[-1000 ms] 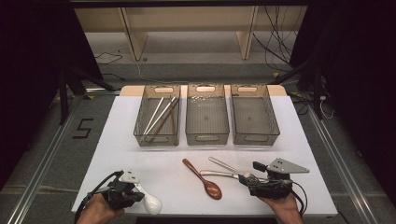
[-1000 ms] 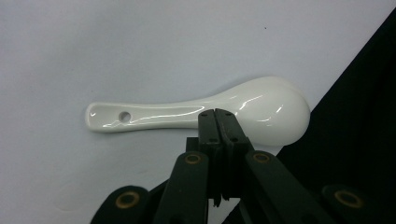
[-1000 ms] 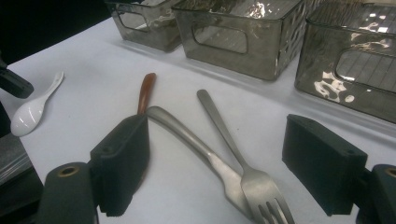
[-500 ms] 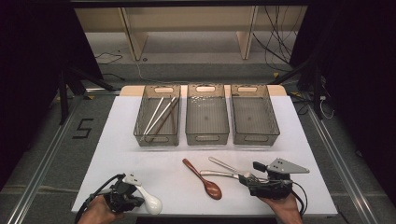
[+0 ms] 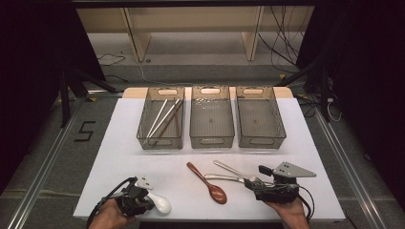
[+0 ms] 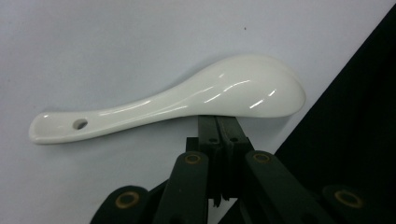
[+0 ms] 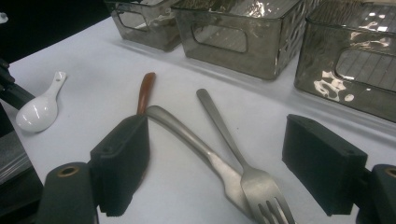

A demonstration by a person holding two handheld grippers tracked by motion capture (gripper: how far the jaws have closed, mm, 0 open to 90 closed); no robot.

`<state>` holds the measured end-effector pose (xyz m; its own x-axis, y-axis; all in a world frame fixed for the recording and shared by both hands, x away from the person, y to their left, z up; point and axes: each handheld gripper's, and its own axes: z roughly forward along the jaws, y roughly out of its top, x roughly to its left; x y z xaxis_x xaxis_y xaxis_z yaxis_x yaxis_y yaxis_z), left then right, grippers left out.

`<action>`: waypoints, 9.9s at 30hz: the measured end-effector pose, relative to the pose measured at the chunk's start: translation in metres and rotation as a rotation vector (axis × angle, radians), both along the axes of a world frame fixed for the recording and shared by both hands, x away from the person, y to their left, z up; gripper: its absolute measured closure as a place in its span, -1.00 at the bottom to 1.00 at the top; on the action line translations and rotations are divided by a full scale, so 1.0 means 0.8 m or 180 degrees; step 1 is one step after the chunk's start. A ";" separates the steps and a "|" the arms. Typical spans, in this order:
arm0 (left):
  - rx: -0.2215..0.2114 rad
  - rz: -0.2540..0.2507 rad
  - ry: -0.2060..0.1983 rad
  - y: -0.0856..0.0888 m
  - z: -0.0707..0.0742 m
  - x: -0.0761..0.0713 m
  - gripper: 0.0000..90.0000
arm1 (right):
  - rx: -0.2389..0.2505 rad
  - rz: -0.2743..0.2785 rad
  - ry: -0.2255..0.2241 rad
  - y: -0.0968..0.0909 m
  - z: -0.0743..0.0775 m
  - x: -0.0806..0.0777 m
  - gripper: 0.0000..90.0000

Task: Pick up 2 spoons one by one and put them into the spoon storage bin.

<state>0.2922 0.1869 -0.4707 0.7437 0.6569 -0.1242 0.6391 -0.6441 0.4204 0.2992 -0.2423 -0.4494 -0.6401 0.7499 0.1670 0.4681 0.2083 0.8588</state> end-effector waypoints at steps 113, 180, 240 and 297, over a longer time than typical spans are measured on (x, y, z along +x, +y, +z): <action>0.0558 -0.1162 -0.0043 -0.032 0.010 0.087 0.64 | 0.0014 -0.0007 0.0014 -0.001 0.000 0.001 -0.47; -0.1063 0.0304 -0.0489 -0.135 0.116 0.257 0.65 | 0.0045 -0.0002 0.0005 -0.005 0.001 0.001 -0.47; -0.0857 0.0266 -0.0476 -0.155 0.119 0.265 -0.29 | 0.0046 0.0009 0.0003 -0.004 0.001 0.000 -0.47; 0.0026 -0.0503 -0.0064 -0.107 0.004 0.121 0.97 | 0.0028 0.0004 0.0002 -0.003 0.002 -0.001 -0.47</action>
